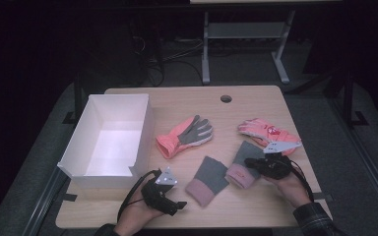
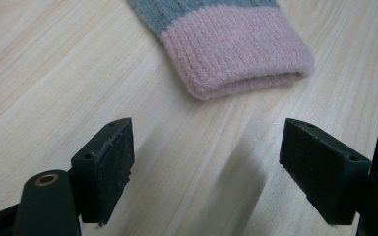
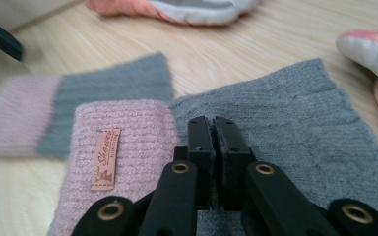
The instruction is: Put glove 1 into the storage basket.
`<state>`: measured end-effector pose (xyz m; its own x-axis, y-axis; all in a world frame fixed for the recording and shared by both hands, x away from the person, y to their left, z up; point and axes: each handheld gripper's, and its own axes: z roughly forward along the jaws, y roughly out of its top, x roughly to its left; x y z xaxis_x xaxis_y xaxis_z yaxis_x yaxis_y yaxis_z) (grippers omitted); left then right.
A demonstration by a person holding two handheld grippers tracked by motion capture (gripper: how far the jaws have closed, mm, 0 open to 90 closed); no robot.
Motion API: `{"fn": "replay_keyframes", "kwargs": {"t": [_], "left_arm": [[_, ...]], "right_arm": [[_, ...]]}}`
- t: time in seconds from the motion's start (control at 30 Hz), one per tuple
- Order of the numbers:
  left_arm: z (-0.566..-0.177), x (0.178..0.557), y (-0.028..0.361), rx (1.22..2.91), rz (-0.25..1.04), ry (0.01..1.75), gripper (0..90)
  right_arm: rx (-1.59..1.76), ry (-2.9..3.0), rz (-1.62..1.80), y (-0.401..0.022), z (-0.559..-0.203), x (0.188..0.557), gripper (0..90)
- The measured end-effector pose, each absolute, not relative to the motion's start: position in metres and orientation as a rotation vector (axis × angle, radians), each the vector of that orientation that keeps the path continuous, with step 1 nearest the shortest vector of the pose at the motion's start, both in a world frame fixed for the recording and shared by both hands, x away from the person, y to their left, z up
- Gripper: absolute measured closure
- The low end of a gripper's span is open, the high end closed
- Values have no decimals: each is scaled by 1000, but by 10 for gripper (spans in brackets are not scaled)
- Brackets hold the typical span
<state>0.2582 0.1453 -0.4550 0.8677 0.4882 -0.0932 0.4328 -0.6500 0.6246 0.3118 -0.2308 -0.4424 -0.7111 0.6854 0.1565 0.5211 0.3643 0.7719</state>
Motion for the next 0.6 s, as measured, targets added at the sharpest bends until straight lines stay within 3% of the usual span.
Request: {"fn": "replay_keyframes", "kwargs": {"t": [0.6], "left_arm": [[-454,259,145,2363,107,657,207]], "right_arm": [[1061,2429,1375,-155,-428,290,868]]}}
